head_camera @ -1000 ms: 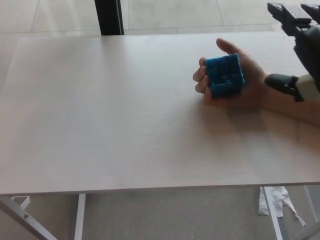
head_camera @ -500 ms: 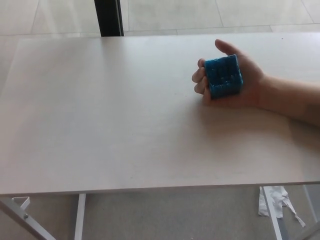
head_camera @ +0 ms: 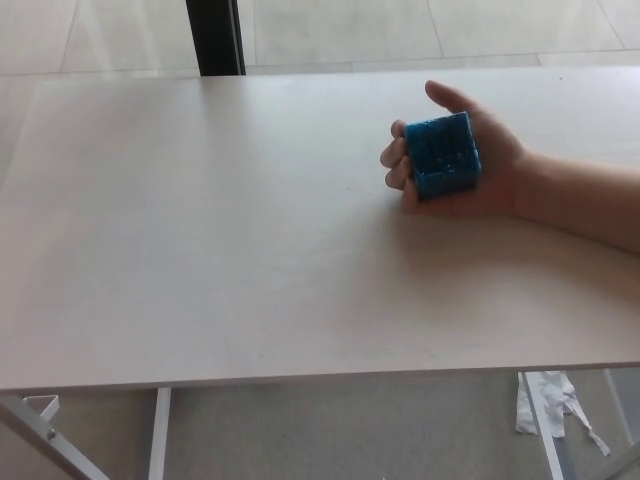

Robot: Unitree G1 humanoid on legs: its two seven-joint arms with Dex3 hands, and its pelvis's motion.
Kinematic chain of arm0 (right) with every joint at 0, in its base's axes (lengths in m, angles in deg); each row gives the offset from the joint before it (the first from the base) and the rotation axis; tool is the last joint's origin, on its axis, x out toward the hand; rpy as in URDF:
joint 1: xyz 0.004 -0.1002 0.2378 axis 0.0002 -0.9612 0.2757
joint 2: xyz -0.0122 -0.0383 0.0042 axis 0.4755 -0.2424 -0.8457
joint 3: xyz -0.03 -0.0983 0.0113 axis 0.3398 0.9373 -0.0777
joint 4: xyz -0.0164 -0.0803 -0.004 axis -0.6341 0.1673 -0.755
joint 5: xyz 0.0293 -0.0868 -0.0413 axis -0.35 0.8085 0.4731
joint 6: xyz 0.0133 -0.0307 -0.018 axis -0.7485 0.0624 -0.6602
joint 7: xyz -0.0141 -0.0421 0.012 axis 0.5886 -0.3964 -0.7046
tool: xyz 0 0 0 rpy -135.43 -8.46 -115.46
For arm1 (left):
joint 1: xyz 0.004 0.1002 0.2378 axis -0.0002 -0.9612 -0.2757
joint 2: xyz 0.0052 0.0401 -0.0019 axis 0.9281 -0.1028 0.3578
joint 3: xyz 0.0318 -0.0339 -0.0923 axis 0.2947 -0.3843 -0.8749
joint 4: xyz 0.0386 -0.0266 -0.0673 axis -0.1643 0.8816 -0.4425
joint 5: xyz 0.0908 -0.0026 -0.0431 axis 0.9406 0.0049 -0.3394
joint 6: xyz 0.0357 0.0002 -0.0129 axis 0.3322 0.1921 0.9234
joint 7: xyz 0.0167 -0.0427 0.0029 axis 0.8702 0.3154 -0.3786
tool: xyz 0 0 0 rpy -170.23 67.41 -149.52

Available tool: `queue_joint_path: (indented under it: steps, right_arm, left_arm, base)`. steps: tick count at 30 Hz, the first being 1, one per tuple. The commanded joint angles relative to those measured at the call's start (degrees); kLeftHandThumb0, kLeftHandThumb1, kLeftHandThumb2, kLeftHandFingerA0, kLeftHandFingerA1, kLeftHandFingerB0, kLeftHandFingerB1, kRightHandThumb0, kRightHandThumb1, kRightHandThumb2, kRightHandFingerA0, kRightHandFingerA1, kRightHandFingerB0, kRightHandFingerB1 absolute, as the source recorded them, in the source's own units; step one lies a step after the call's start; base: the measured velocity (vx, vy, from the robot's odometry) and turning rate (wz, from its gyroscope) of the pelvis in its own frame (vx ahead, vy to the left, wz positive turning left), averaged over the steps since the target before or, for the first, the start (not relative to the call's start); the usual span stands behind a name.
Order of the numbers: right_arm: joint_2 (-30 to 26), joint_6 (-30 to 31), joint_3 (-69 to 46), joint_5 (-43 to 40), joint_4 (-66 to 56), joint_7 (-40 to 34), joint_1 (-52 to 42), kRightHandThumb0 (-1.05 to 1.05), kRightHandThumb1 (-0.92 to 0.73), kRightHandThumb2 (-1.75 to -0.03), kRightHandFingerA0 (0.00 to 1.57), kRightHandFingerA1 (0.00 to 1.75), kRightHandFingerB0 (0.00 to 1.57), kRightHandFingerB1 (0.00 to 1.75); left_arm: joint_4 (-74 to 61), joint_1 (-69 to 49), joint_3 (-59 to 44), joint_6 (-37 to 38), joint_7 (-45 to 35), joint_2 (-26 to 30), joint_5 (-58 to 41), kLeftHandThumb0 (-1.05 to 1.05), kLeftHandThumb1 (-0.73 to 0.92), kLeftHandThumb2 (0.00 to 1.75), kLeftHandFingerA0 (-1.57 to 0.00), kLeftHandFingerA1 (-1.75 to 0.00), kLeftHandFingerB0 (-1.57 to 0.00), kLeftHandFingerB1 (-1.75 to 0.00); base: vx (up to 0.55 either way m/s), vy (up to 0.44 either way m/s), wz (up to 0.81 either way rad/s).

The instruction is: The robot uses its right hand to pick up a cube kept in the middle of the desk infront of it and hands it to a person

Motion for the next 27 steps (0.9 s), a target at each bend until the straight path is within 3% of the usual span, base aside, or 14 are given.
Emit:
queue_joint_path:
  steps: [1,2,5,6,7,9,10,12,14,15,18,20,22,27]
  right_arm:
    - [3.37,-23.81,-18.88,-21.4,35.43,-23.77,1.18,-0.56,-0.69,-0.62,0.65,1.23,0.53,0.91]
    - [3.43,-21.27,-18.79,-22.11,35.89,-22.25,2.59,-0.55,-0.66,-0.6,0.74,1.22,0.62,0.88]
    - [2.44,-15.2,-16.81,-19.75,36.99,-21.95,4.22,-0.56,-0.69,-0.61,0.73,1.31,0.61,0.88]
    - [0.9,-2.29,-15.64,-20.45,38.09,-14.01,7.19,-0.58,-0.68,-0.6,0.9,1.51,0.66,0.84]
    - [-0.51,5.43,-14.83,-20.75,40.61,-9.08,9.52,-0.57,-0.64,-0.59,0.8,1.29,0.65,0.68]
    - [-2.29,10.77,-14.04,-20.24,45.55,-6.12,11.78,-0.59,-0.61,-0.61,0.9,1.37,0.57,0.58]
    - [-2.12,10.98,-13.78,-19.98,47.87,-6.85,12.52,-0.52,-0.58,-0.58,0.94,1.31,0.66,0.61]
    - [-1.54,12.12,-11.26,-17.39,49.18,-8.21,12.44,-0.57,-0.61,-0.6,0.78,1.32,0.67,0.66]
    - [-1.68,11.49,-9.62,-16.0,49.97,-8.48,12.53,-0.57,-0.61,-0.6,0.78,1.32,0.67,0.66]
    - [-1.85,8.46,-6.57,-13.38,51.42,-8.12,12.13,-0.53,-0.64,-0.6,0.78,1.18,0.68,0.69]
    - [-1.61,4.54,-5.11,-13.38,53.44,-6.6,11.83,-0.52,-0.6,-0.57,0.77,1.1,0.71,0.64]
    - [-1.54,3.53,-5.81,-16.17,54.85,0.71,11.33,-0.54,-0.58,-0.58,0.69,0.69,0.55,0.48]
    - [-2.14,2.44,-2.66,-14.08,55.37,3.49,10.16,-0.5,-0.61,-0.58,0.61,0.62,0.51,0.47]
    - [-3.07,-0.43,3.54,-13.77,56.98,6.2,9.29,-0.4,-0.65,-0.59,0.67,0.57,0.51,0.45]
  left_arm:
    - [0.75,-2.31,-0.7,0.73,1.18,2.2,0.18,-0.76,0.64,0.84,-0.54,-0.64,-0.48,-0.5]
    - [0.67,-2.28,-0.34,0.72,1.43,2.34,0.57,-0.71,0.8,0.64,-0.57,-0.61,-0.54,-0.42]
    - [0.95,-2.05,0.26,0.83,1.81,2.42,1.26,-0.69,0.81,0.64,-0.55,-0.6,-0.55,-0.43]
    - [0.89,-2.22,0.89,0.9,1.93,2.68,1.92,-0.69,0.81,0.64,-0.56,-0.59,-0.55,-0.44]
    - [1.0,-2.13,1.27,0.64,2.15,2.82,2.33,-0.69,0.8,0.64,-0.55,-0.58,-0.52,-0.44]
    - [1.31,-1.88,1.35,-0.22,2.61,2.75,2.36,-0.7,0.79,0.64,-0.57,-0.6,-0.54,-0.44]
    - [1.61,-2.21,1.48,0.02,2.6,2.55,2.5,-0.7,0.8,0.64,-0.54,-0.58,-0.51,-0.44]
    - [1.96,-3.26,1.36,0.95,2.2,1.97,2.32,-0.69,0.8,0.64,-0.54,-0.57,-0.51,-0.44]
    - [2.05,-3.49,1.23,0.95,2.21,1.98,2.15,-0.69,0.8,0.64,-0.54,-0.57,-0.51,-0.44]
    - [1.8,-3.41,1.3,0.67,2.54,2.02,2.13,-0.67,0.8,0.63,-0.56,-0.59,-0.53,-0.46]
    - [1.49,-3.4,1.39,0.26,2.58,2.37,1.99,-0.67,0.79,0.63,-0.53,-0.61,-0.53,-0.47]
    - [1.44,-3.16,2.05,-0.18,2.57,2.67,2.5,-0.69,0.78,0.63,-0.54,-0.62,-0.53,-0.48]
    - [1.57,-3.17,2.42,0.04,2.63,2.71,2.73,-0.69,0.78,0.63,-0.55,-0.61,-0.53,-0.47]
    - [1.52,-2.83,2.33,0.31,1.84,3.51,2.1,-0.66,0.79,0.63,-0.5,-0.56,-0.5,-0.45]
  base:
    - [0.0,0.0,0.0]
    - [0.0,0.0,0.0]
    - [0.0,0.0,0.0]
    - [0.0,0.0,0.0]
    - [0.0,0.0,0.0]
    - [0.0,0.0,0.0]
    - [0.0,0.0,0.0]
    - [0.0,0.0,0.0]
    - [0.0,0.0,0.0]
    - [0.0,0.0,0.0]
    - [0.0,0.0,0.0]
    - [0.0,0.0,0.0]
    - [0.0,0.0,0.0]
    - [0.0,0.0,0.0]
